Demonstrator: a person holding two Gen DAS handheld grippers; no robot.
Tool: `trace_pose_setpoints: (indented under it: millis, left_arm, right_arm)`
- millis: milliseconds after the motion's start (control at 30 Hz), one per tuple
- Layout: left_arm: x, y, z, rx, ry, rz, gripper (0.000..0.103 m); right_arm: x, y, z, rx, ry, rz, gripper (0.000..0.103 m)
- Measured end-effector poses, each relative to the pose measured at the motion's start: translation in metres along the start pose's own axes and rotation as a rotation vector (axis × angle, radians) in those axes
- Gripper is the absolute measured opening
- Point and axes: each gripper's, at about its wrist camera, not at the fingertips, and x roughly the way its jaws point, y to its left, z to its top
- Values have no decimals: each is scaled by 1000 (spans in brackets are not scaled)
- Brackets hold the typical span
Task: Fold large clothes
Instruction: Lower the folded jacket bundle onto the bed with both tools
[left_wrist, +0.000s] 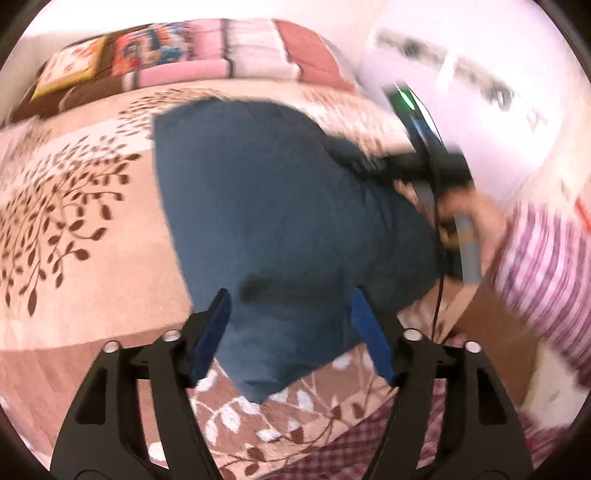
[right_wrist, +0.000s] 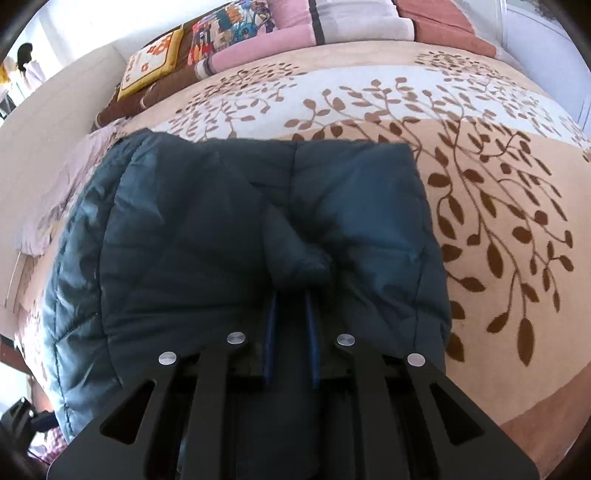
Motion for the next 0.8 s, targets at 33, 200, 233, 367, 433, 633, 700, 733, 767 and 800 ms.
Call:
trace_pose_setpoints:
  millis: [33, 200, 233, 367, 433, 633, 700, 733, 767, 800]
  left_arm:
    - [-8, 12, 6, -54, -29, -4, 84]
    - [-6, 67, 25, -280, -26, -19, 95]
    - [-3, 72, 26, -306, -18, -28, 95]
    - [26, 85, 30, -372, 45, -79, 97]
    - [43, 85, 31, -372, 78, -87, 97]
    - [81, 86, 24, -361, 131, -130, 99]
    - [88, 90, 24, -385, 146, -182, 99]
    - [93, 94, 23, -403, 159, -224, 99]
    - [99, 96, 23, -420, 170, -259, 99]
    - [103, 98, 23, -436, 177, -289, 99]
  right_arm:
    - [-6, 1, 1, 4, 0, 3, 15]
    - [-72, -6, 7, 90, -71, 99, 63]
    - [-89, -9, 5, 106, -99, 87, 76]
    - [-110, -26, -9, 162, -67, 95, 85]
    - [-102, -35, -17, 207, -14, 95, 85]
    - [-42, -59, -47, 306, 178, 20, 86]
    - [-24, -63, -55, 324, 213, 41, 87]
    - [-16, -66, -58, 342, 228, 71, 87]
    - [-9, -70, -61, 371, 240, 107, 87]
    - [-4, -76, -65, 410, 237, 146, 88]
